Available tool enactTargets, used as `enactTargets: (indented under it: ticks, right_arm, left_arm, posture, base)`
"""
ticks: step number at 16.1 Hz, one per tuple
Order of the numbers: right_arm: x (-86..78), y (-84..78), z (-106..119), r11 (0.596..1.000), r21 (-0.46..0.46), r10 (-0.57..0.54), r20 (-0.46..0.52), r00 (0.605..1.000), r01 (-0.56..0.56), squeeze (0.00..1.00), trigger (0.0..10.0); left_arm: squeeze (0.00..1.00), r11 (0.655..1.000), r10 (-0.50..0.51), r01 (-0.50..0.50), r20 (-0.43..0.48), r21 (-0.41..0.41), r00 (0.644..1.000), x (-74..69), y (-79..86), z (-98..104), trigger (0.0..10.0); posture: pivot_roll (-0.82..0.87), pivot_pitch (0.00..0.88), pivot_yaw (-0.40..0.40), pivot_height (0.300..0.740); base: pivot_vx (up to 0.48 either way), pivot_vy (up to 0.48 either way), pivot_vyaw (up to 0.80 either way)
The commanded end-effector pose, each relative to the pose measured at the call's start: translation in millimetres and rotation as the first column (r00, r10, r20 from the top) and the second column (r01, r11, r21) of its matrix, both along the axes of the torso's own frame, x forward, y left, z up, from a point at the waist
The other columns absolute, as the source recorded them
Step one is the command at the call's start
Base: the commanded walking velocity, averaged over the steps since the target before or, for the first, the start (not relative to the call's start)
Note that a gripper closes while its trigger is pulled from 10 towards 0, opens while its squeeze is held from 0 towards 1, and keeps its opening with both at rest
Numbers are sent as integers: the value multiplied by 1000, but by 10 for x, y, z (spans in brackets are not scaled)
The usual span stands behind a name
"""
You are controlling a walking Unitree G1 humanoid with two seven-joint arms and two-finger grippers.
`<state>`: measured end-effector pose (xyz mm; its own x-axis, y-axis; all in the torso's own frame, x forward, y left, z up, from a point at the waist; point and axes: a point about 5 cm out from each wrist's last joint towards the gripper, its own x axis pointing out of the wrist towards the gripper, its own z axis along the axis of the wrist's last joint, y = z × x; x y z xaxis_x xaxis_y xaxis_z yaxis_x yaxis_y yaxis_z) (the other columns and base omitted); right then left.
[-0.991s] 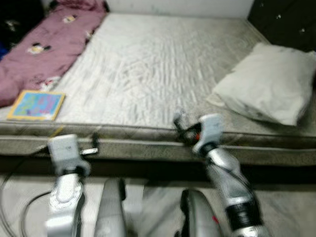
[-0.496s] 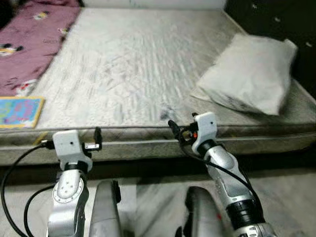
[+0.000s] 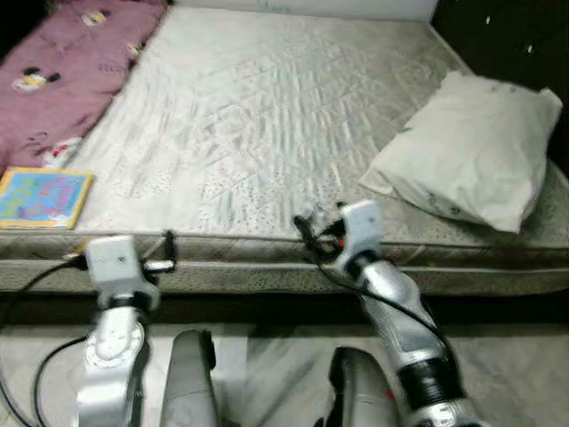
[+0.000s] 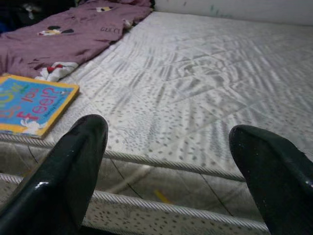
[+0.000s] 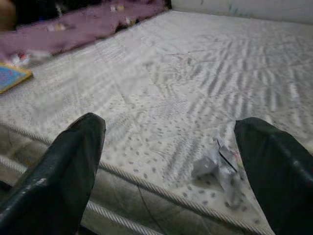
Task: Clean up the room
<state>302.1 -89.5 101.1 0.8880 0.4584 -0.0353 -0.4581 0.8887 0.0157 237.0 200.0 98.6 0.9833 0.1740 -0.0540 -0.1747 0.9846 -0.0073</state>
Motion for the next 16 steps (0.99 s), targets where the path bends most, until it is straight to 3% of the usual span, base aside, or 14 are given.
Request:
enactTargets:
  ticks: [1,8,11,16]
  right_arm:
    - [12,-115,-32,1000,-16,-25,-16,1000,25,0,10000]
    - [13,-127,-32,999,-19,-26,-16,1000,25,0,10000]
    - [5,-111,-37,1000,-30,-10,-10,1000,9,0,10000]
    - [22,-77,-128,998,-53,19,-53,998,-22,0,10000]
  left_arm:
    - [0,999,-35,35,18,-15,999,27,-82,38,10000]
    - [0,999,-45,45,1,-25,999,26,-111,12,10000]
    - [0,997,-67,67,-3,-36,998,29,-145,-4,10000]
    - [0,999,-35,35,-16,-21,999,-2,-116,-8,10000]
  posture:
    - [-34,54,-45,563]
    - [-37,57,-46,563]
    - [-36,53,-48,563]
    - [-19,55,-40,563]
  base:
    - [337,0,0]
    - [311,0,0]
    - [0,0,800]
    - [0,0,0]
